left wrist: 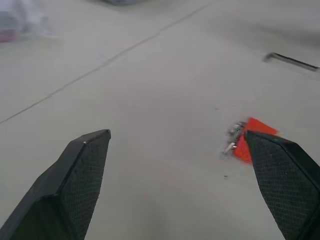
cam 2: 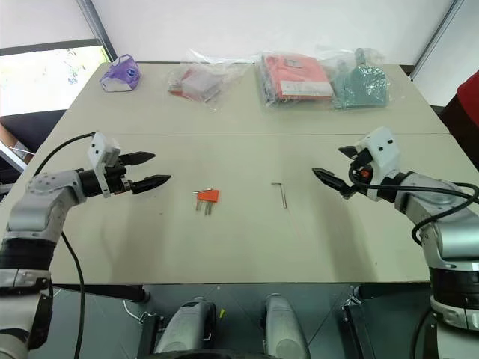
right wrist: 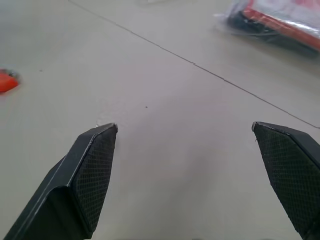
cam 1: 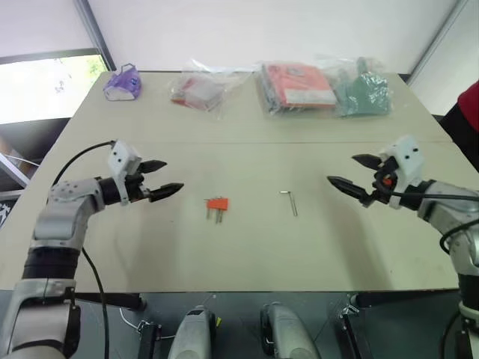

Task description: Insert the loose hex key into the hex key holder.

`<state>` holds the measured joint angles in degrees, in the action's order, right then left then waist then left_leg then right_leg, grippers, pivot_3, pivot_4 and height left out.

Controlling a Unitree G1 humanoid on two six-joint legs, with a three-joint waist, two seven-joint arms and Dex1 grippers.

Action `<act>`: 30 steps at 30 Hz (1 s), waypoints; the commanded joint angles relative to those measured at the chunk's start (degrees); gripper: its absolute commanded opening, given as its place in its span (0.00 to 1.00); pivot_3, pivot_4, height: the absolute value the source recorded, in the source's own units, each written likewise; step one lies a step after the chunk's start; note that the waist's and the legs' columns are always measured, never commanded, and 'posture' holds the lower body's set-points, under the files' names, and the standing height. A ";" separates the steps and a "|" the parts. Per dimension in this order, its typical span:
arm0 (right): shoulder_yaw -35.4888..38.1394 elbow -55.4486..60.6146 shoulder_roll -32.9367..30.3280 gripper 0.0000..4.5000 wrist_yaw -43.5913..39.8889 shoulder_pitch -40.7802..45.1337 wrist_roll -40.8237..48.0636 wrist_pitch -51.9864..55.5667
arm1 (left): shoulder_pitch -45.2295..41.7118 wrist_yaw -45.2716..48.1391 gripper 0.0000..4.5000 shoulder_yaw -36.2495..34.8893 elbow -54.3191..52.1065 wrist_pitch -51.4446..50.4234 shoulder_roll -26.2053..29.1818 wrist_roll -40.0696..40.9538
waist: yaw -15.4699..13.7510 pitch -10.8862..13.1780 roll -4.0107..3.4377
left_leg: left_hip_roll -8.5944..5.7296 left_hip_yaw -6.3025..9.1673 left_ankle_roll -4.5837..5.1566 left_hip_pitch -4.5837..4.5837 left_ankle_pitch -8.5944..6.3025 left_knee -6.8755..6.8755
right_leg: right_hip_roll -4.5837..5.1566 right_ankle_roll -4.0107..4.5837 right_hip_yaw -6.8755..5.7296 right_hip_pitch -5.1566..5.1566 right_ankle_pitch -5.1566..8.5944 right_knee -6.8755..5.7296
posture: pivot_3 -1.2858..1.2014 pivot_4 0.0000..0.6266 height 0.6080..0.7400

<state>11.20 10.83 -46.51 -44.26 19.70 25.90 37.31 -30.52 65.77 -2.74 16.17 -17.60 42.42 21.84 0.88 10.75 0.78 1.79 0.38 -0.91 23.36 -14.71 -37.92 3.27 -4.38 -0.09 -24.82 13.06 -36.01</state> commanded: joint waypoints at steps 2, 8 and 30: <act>-8.64 2.69 2.41 1.00 -5.11 7.54 1.92 2.08 | -4.89 11.79 0.99 3.52 0.19 -1.07 4.41 -0.08 | 0.19 0.01 -0.02 | 0.02 -0.01 0.01 0.00 0.00 0.03 | -0.03 0.00 0.02 -0.05 0.00 -0.02 | 0.52 0.24 1.00; -23.17 -5.41 12.49 1.00 -11.22 14.45 -2.35 -1.69 | -6.89 16.14 0.99 5.36 0.45 0.86 5.09 -1.51 | -0.07 0.02 -0.03 | 0.12 0.05 0.02 0.00 0.00 0.03 | -0.18 0.00 0.03 -0.09 0.00 -0.12 | 0.52 0.24 1.00; -30.83 -53.09 33.14 1.00 -20.79 32.23 -19.26 -27.61 | 12.28 2.92 0.99 -3.22 -28.19 -14.41 5.05 9.19 | 0.17 0.07 -0.06 | 0.20 0.05 0.01 0.00 0.00 0.00 | -0.31 -0.22 0.13 -0.17 -0.16 -0.24 | 0.52 0.24 1.00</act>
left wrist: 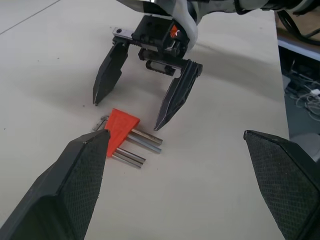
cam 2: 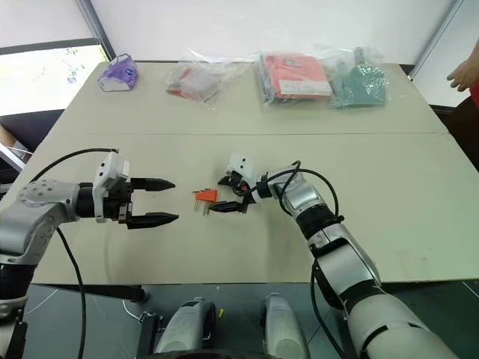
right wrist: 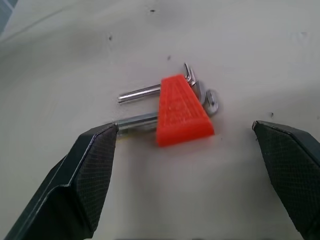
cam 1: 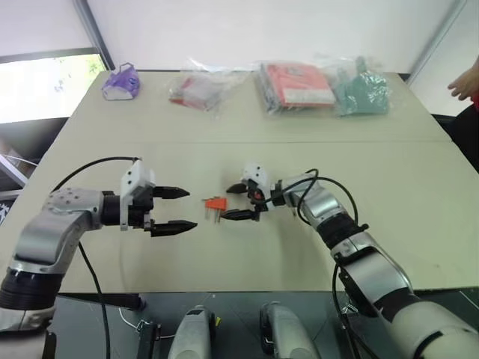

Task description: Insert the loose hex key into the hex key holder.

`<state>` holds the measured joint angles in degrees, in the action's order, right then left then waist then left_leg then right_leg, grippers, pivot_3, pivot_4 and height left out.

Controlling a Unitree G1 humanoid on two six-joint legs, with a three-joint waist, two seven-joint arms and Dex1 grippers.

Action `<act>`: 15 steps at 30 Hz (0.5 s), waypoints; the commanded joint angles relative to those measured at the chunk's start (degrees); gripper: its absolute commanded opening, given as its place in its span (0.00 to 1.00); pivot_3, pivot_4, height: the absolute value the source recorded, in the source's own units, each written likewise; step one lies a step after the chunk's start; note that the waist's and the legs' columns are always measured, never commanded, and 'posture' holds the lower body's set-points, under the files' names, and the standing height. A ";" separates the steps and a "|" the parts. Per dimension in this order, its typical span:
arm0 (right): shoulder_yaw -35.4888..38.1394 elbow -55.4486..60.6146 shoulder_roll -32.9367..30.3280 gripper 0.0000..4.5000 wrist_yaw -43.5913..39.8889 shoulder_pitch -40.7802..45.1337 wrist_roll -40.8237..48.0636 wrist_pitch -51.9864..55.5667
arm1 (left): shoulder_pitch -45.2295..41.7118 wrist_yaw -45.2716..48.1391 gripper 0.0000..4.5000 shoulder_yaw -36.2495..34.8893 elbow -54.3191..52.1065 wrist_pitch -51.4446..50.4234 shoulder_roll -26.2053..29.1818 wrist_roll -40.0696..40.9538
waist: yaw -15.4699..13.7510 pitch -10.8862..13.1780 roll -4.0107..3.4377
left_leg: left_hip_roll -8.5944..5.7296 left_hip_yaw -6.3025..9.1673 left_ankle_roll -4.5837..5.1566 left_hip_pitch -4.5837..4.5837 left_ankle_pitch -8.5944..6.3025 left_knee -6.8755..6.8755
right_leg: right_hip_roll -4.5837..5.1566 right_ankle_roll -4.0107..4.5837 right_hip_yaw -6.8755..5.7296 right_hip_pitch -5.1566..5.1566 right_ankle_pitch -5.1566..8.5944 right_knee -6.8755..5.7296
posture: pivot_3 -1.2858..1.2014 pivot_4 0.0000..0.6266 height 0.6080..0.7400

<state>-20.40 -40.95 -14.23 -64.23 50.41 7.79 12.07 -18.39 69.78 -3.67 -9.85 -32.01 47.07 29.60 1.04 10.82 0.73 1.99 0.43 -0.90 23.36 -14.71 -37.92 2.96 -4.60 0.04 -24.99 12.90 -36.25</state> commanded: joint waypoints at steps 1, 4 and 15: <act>0.79 -2.04 1.12 1.00 -0.83 1.63 -1.66 -3.14 | 0.37 -1.32 0.99 -2.39 -2.20 0.02 0.43 1.52 | 0.02 0.00 0.00 | 0.01 0.00 0.00 -0.01 0.00 0.00 | -0.01 0.00 0.00 0.00 0.00 -0.01 | 0.52 0.24 1.00; 1.22 -4.13 2.00 1.00 -0.07 1.77 -2.79 -5.14 | 0.95 -1.88 0.99 -2.37 -2.27 0.35 0.49 1.67 | 0.12 0.00 0.00 | 0.02 0.00 0.00 -0.02 0.00 0.00 | -0.02 0.01 0.00 0.00 -0.01 -0.02 | 0.52 0.24 1.00; 0.04 -3.37 5.29 0.47 4.48 -2.06 -8.17 -11.38 | 0.33 -1.59 1.00 -0.97 0.56 2.91 0.91 0.06 | 0.16 -0.01 -0.02 | 0.15 0.00 -0.01 -0.14 0.00 0.00 | -0.18 0.13 0.04 0.03 -0.08 -0.08 | 0.52 0.24 1.00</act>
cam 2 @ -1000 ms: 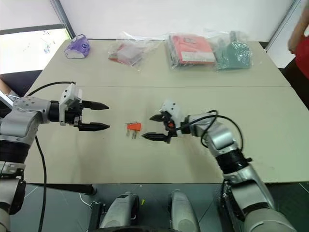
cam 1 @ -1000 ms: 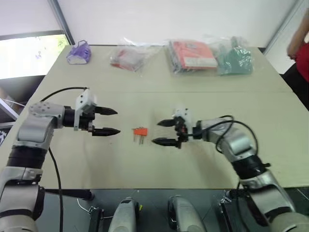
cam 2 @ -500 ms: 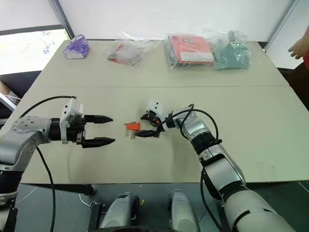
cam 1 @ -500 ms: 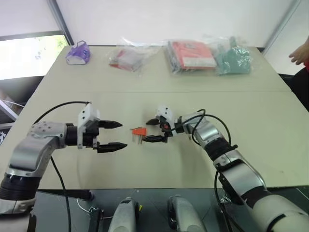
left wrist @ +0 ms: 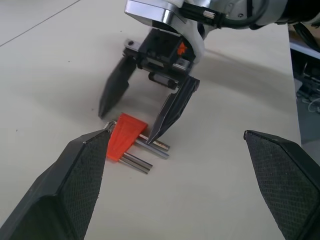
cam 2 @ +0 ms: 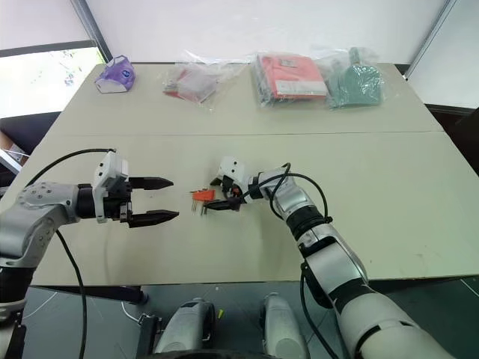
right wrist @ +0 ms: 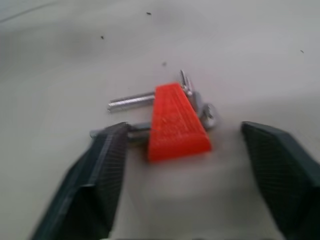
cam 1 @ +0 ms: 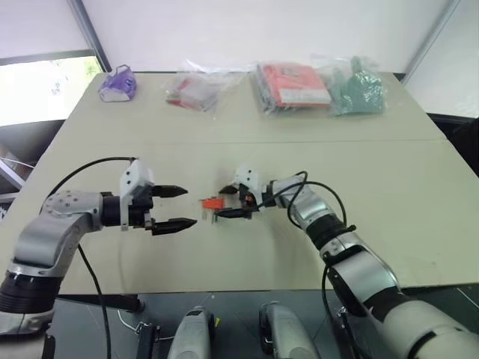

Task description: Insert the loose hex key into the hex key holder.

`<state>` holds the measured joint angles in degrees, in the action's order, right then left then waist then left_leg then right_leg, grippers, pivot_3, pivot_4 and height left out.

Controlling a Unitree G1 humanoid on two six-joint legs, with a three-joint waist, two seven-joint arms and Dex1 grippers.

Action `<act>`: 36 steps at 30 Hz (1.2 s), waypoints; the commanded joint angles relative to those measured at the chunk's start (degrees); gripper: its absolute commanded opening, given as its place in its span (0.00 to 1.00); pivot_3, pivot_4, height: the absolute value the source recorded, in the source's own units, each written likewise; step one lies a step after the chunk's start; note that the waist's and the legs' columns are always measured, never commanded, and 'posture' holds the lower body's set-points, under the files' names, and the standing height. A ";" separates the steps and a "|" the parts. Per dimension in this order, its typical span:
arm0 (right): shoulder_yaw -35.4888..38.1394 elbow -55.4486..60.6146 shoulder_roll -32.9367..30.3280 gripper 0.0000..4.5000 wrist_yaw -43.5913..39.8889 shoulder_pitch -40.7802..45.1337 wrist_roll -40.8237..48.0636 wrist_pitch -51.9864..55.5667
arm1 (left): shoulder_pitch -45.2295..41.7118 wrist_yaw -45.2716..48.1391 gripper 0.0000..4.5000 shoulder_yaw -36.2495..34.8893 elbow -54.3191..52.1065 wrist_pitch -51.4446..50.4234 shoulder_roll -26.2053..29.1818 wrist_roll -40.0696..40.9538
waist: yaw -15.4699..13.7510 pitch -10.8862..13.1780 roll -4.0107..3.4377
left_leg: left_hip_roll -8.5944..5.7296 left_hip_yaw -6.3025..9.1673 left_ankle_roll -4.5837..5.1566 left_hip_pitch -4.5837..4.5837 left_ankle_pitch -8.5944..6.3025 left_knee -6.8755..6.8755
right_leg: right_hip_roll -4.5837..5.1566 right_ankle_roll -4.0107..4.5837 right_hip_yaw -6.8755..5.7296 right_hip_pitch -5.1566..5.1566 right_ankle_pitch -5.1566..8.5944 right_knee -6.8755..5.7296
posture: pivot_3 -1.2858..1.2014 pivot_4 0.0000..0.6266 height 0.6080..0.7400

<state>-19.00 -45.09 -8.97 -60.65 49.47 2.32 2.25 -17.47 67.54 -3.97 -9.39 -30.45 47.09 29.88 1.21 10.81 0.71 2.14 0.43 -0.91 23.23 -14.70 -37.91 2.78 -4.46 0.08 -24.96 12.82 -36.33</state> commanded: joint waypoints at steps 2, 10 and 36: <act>-1.49 1.04 -0.09 0.25 1.25 -1.41 -3.45 -2.28 | -1.06 0.84 1.00 -0.52 0.92 1.93 0.83 -0.59 | -0.04 -0.02 0.01 | 0.00 -0.01 0.00 0.00 0.00 0.00 | 0.00 0.00 0.00 0.00 0.00 0.00 | 0.52 0.24 1.00; -0.78 4.95 -1.37 0.01 0.88 -2.86 -3.57 -0.62 | -2.34 1.64 1.00 0.24 3.27 3.62 0.20 -1.34 | -0.27 -0.02 0.00 | 0.02 -0.01 -0.02 -0.17 0.01 -0.01 | -0.01 0.27 0.01 0.17 0.08 0.00 | 0.52 0.24 1.00; 3.56 -0.06 -1.98 0.66 -2.18 1.70 -1.76 -0.20 | -2.71 2.82 1.00 1.14 5.32 4.47 -0.01 -2.03 | -0.04 0.00 -0.02 | 0.05 -0.03 -0.02 -0.04 0.01 0.02 | -0.05 0.06 0.02 0.04 -0.03 0.02 | 0.52 0.24 1.00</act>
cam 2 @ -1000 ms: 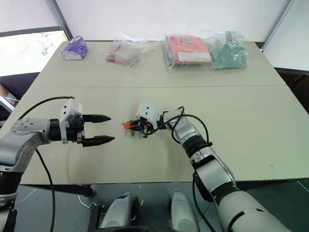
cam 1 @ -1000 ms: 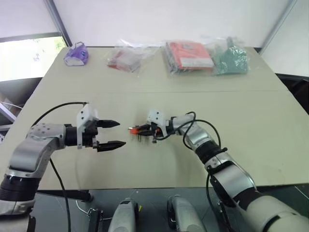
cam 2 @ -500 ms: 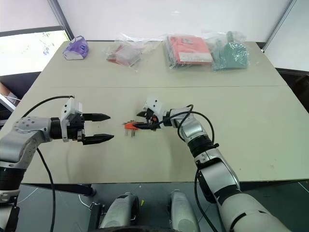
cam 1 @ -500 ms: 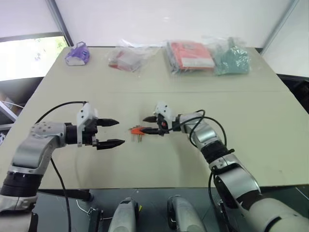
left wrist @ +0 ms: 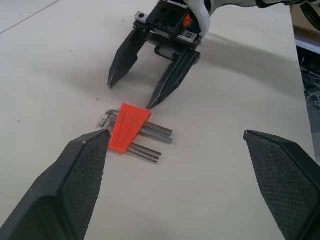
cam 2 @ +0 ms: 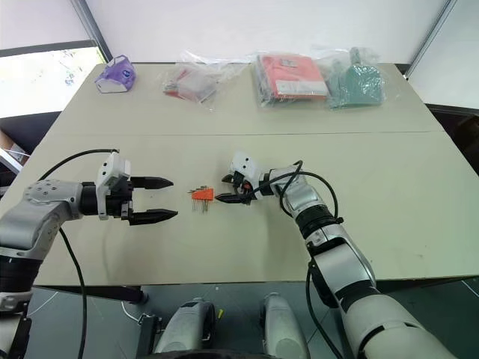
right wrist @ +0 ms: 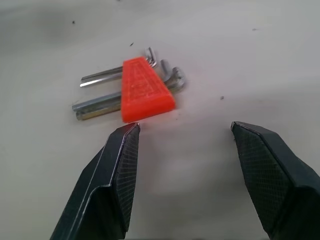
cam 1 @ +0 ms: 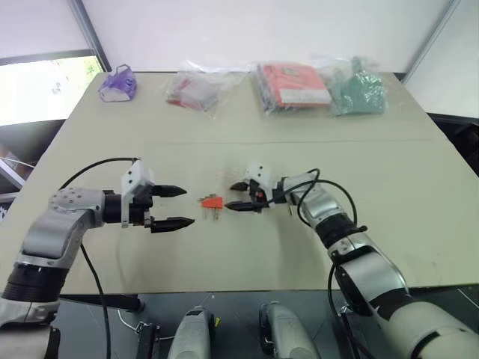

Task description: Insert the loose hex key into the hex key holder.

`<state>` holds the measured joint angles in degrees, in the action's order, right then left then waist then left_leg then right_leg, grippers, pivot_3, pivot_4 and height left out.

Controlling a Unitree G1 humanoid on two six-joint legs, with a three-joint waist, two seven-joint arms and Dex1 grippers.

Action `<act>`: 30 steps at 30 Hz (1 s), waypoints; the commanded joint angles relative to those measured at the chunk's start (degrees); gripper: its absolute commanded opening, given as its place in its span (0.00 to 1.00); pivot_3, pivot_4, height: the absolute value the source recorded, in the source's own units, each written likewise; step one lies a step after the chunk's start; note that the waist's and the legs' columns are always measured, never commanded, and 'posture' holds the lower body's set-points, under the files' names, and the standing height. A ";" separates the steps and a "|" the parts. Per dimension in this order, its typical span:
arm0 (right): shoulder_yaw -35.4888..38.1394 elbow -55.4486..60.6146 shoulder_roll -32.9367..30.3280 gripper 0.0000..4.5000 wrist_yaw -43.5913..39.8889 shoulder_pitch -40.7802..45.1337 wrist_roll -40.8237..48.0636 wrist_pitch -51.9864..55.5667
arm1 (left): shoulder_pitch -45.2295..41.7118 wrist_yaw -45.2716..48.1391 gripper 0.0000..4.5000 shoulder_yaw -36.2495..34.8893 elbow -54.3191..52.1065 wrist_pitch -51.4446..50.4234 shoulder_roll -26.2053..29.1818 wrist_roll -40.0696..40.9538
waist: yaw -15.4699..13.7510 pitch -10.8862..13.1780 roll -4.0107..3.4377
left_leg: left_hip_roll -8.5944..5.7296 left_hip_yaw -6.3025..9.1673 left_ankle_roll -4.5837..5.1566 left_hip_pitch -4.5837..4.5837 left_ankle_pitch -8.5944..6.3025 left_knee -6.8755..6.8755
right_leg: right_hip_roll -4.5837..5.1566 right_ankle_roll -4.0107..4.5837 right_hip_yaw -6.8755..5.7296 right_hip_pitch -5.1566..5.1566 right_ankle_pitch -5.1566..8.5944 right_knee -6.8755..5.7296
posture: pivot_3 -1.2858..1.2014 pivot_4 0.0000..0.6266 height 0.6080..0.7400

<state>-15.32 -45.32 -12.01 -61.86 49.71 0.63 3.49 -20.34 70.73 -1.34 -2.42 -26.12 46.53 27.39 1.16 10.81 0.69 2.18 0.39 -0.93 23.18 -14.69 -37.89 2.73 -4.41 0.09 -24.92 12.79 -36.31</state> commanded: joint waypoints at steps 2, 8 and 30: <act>-0.87 -0.25 1.63 0.66 -1.12 1.33 -0.97 -2.69 | 0.53 -0.62 1.00 -1.71 -2.00 0.05 0.62 0.58 | 0.01 0.00 0.00 | 0.01 0.00 0.00 0.00 0.00 0.00 | -0.01 0.00 0.00 0.00 0.00 0.00 | 0.52 0.24 1.00; -1.93 -1.18 2.93 0.66 -1.61 1.35 -2.57 -5.25 | 0.94 -1.28 1.00 -1.90 -2.43 -0.03 0.73 0.79 | -0.01 0.00 0.00 | 0.03 0.00 0.00 0.00 0.00 0.00 | -0.02 0.01 0.00 0.00 0.00 0.00 | 0.52 0.24 1.00; -1.50 28.22 -1.40 0.66 3.07 -11.18 -0.30 15.91 | 0.13 -2.19 1.00 -0.51 -0.76 1.56 -0.73 -0.24 | -0.25 0.00 0.00 | 0.05 -0.01 0.00 0.01 0.00 -0.01 | -0.05 0.14 -0.01 0.00 0.08 0.01 | 0.52 0.24 1.00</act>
<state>-16.64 -20.47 -13.78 -59.29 38.31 -0.87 18.55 -19.07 68.40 -1.23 -3.00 -25.54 45.72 27.12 0.91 10.81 0.69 2.23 0.39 -0.93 23.19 -14.69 -37.90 2.68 -4.26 0.09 -24.93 12.87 -36.30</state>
